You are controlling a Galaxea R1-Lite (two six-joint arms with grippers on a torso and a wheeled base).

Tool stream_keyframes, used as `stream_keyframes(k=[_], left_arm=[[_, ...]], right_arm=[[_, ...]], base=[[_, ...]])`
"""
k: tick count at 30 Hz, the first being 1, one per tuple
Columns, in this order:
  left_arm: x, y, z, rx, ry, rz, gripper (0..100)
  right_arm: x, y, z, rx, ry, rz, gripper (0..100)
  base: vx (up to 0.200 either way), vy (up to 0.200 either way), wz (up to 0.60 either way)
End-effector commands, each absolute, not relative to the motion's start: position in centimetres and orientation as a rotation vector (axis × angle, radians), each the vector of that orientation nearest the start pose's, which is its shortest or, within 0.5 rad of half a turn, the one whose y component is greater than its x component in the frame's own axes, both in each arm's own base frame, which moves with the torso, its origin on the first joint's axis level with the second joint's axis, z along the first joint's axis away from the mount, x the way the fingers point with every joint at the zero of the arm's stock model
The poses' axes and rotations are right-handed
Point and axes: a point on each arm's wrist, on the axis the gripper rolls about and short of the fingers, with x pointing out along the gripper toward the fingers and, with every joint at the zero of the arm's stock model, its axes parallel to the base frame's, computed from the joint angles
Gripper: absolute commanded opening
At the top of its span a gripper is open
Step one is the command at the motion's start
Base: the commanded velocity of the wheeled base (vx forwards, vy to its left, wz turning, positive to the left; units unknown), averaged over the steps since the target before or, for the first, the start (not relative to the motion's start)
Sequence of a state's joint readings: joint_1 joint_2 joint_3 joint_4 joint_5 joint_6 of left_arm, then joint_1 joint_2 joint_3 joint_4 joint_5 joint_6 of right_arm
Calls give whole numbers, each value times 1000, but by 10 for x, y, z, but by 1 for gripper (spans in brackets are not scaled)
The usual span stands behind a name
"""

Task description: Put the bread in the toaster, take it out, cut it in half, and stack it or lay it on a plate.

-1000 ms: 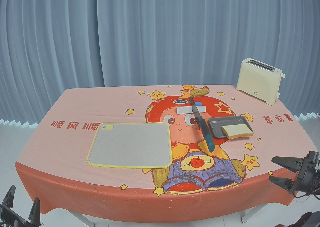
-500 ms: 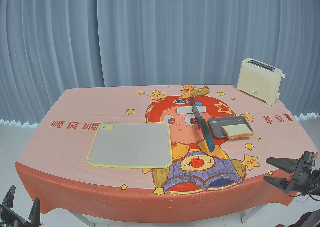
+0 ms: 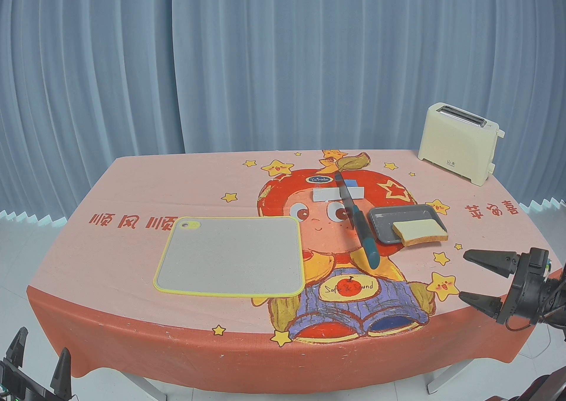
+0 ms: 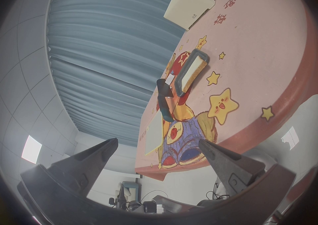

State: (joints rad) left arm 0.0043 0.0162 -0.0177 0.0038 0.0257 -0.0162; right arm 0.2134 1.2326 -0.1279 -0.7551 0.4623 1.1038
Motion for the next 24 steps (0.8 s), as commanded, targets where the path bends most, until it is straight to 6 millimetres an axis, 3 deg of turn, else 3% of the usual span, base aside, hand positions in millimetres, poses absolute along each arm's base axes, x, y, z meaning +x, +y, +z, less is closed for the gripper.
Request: stream_keyframes(k=[1,24], left_arm=[[-23,0,75,-15,4,31,100],[-23,0,75,-15,4,31,100]], right_arm=[[146,42,128,1102,698,396,100],[202,49,114,1114,748,326,100]], base=[[0,0,0],[0,0,0]])
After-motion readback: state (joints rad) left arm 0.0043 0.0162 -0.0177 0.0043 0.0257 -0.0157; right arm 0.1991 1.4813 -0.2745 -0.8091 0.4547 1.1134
